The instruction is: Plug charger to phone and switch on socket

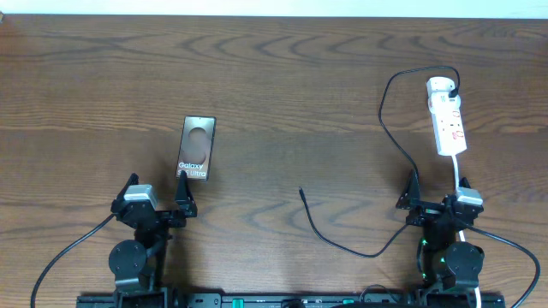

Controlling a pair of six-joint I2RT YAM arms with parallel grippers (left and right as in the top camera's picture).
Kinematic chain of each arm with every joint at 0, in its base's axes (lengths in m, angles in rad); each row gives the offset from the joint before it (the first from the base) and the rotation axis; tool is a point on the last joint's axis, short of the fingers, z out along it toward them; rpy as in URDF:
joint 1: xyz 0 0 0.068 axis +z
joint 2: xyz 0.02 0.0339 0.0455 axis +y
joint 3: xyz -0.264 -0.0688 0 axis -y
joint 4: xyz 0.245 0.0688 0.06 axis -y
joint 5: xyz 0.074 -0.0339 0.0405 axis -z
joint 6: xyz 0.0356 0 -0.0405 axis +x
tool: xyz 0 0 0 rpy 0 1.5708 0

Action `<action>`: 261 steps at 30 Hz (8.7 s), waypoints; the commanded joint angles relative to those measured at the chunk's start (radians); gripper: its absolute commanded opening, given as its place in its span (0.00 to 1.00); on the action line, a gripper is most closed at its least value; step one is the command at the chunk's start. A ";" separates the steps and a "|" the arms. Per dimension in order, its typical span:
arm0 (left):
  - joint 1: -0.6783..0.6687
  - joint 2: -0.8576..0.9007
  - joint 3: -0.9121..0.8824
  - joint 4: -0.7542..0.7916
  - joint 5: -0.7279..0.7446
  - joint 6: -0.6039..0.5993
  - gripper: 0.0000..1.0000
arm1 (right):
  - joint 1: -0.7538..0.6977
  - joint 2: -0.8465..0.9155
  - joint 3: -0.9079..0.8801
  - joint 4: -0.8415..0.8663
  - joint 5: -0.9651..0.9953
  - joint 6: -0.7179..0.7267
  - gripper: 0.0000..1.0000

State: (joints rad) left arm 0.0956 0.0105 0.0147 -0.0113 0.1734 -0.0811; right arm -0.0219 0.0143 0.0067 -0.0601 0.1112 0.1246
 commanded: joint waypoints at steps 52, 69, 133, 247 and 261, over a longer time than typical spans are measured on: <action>0.002 -0.006 -0.011 -0.045 0.014 0.002 0.98 | -0.004 -0.008 -0.001 -0.004 -0.006 -0.010 0.99; 0.002 -0.006 -0.011 -0.045 0.014 0.002 0.98 | -0.004 -0.008 -0.001 -0.004 -0.006 -0.010 0.99; 0.002 0.056 0.121 0.017 0.184 -0.003 0.98 | -0.004 -0.008 -0.001 -0.004 -0.006 -0.010 0.99; -0.159 1.870 1.218 -0.585 -0.095 0.130 0.98 | -0.004 -0.005 -0.001 -0.004 -0.006 -0.010 0.99; -0.159 1.874 1.218 -0.581 -0.096 0.130 0.98 | -0.004 -0.005 -0.001 -0.004 -0.006 -0.010 0.99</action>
State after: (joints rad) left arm -0.0658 1.8740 1.2015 -0.5941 0.0975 0.0341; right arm -0.0219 0.0128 0.0067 -0.0608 0.1074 0.1242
